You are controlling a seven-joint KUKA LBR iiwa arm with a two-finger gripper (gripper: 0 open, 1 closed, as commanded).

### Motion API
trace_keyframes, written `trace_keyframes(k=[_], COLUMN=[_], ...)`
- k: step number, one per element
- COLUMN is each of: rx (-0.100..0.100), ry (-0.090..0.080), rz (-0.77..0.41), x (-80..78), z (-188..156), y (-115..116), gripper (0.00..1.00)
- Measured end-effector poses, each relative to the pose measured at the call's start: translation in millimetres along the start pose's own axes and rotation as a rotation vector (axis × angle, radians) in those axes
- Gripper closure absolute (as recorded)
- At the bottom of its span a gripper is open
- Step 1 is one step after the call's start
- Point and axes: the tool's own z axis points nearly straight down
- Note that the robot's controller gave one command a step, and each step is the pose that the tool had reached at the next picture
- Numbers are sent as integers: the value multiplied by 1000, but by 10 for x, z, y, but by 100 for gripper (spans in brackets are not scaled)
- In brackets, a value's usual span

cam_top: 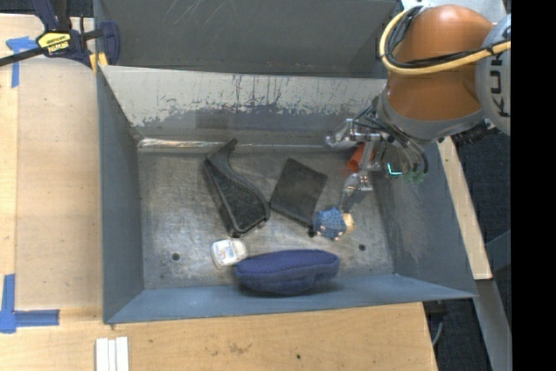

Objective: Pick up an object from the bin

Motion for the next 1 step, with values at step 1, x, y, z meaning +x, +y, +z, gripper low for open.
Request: trace_keyframes(k=[1], rx=[2], ry=[-10], rz=[-287], x=[-452], z=[1131], y=[236], gripper=[0])
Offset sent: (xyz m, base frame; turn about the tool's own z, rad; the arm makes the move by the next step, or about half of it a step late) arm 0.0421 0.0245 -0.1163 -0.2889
